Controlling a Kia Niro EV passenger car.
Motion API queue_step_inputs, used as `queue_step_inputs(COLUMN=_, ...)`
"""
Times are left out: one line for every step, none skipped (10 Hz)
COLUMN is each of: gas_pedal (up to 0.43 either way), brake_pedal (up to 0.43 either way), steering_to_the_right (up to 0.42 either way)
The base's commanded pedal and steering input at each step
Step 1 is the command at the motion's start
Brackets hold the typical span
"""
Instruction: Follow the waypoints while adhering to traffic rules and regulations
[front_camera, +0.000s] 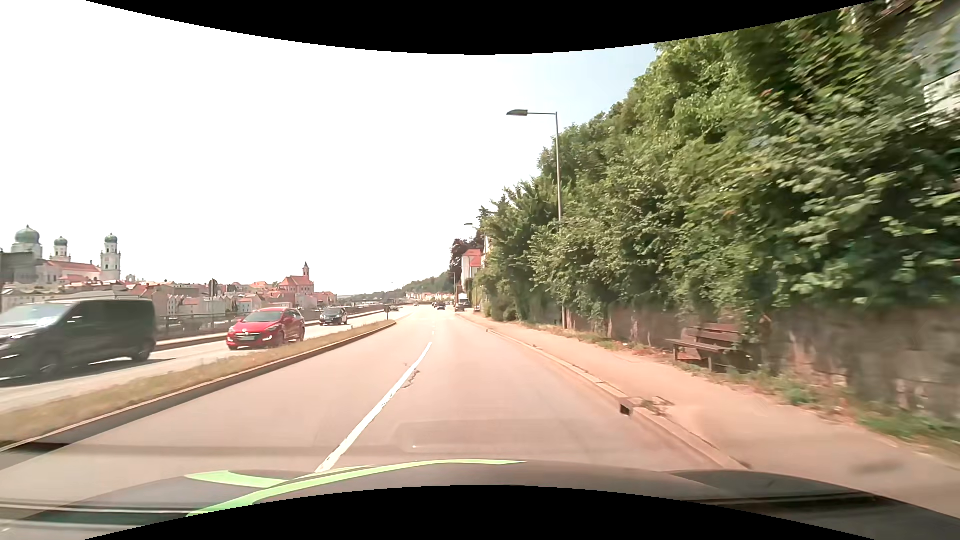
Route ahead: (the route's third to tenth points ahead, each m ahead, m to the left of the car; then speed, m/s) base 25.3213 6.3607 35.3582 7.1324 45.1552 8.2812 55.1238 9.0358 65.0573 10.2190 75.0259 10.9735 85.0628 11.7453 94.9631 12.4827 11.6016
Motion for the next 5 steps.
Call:
queue_step_inputs(gas_pedal=0.087, brake_pedal=0.000, steering_to_the_right=-0.026)
queue_step_inputs(gas_pedal=0.087, brake_pedal=0.000, steering_to_the_right=-0.024)
queue_step_inputs(gas_pedal=0.087, brake_pedal=0.000, steering_to_the_right=-0.021)
queue_step_inputs(gas_pedal=0.087, brake_pedal=0.000, steering_to_the_right=-0.015)
queue_step_inputs(gas_pedal=0.087, brake_pedal=0.000, steering_to_the_right=-0.013)
